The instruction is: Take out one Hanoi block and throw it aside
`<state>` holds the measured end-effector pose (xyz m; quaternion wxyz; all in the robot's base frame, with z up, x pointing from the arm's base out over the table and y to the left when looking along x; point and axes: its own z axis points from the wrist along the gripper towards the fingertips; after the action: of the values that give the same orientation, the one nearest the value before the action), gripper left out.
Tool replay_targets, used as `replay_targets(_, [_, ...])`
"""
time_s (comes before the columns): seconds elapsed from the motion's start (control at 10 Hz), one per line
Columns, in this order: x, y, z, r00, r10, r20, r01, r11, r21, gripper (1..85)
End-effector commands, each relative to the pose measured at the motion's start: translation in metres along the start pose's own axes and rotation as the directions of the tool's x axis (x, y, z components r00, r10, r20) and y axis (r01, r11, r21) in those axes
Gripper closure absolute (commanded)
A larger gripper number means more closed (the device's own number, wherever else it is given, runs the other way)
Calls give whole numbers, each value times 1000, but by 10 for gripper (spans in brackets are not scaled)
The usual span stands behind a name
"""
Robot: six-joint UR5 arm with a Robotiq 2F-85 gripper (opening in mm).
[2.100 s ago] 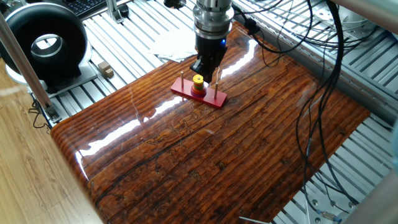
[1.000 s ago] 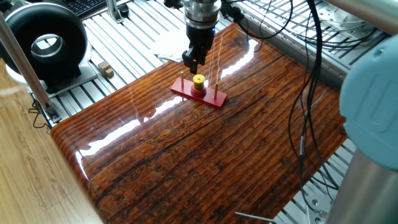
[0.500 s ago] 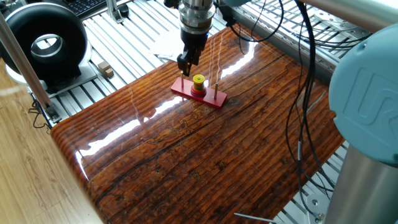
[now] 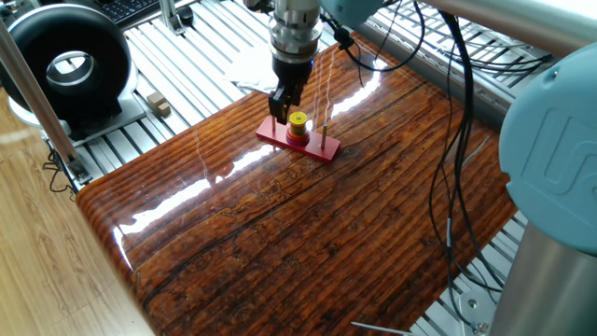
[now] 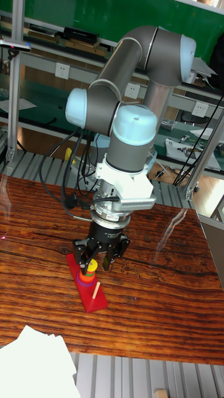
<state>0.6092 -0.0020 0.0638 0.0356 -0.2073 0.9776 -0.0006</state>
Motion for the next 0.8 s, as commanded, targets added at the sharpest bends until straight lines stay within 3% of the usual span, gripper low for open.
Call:
replay_targets(0.0, [5, -3, 3, 1000, -8, -4, 8, 1000, 0, 300])
replay_targets(0.7, [18, 1, 7, 1000, 14, -24, -15, 1000, -19, 330])
